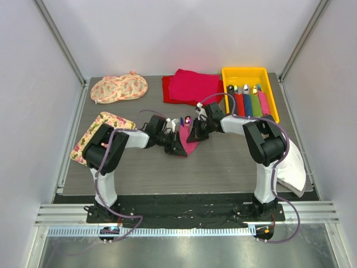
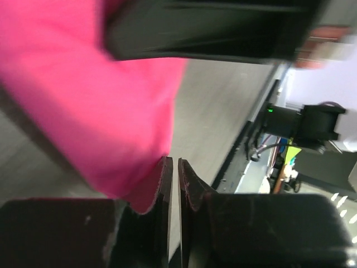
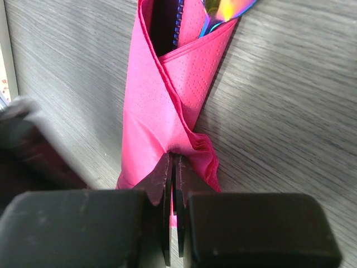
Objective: Place the utensils on the paper napkin and roll it up
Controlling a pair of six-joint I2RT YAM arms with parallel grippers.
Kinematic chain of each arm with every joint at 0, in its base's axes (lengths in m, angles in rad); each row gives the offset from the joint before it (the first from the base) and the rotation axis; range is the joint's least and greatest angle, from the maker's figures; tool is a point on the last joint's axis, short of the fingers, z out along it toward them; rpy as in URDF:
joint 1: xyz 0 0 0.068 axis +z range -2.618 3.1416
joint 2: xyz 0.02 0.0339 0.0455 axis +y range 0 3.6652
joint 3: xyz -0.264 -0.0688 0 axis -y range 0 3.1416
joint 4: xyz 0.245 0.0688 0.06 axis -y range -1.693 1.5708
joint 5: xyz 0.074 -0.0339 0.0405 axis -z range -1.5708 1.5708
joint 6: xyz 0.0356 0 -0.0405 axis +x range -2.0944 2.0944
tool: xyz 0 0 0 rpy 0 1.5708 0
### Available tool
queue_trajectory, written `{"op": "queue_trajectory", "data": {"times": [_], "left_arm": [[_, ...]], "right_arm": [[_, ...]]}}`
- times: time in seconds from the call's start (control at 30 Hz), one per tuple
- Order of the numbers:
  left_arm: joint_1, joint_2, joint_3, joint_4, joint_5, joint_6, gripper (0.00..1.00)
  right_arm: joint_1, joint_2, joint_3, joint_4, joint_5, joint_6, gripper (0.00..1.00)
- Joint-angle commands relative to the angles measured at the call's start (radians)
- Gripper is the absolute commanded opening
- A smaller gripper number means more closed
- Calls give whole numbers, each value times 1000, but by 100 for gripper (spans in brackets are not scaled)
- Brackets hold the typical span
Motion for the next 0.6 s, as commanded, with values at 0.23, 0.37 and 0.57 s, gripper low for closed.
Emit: {"op": "queue_trajectory", "data": {"times": [0.23, 0.37, 0.57], "left_arm": [[62, 248, -52, -5, -36, -91, 4], [63, 230, -106, 59, -2, -117, 2], [54, 80, -124, 162, 91, -129, 9]], "right_arm": [[24, 30, -30, -69, 144, -63, 4], [24, 1, -10, -73, 130, -49, 4], [25, 23, -14, -93, 142, -90, 4]]}}
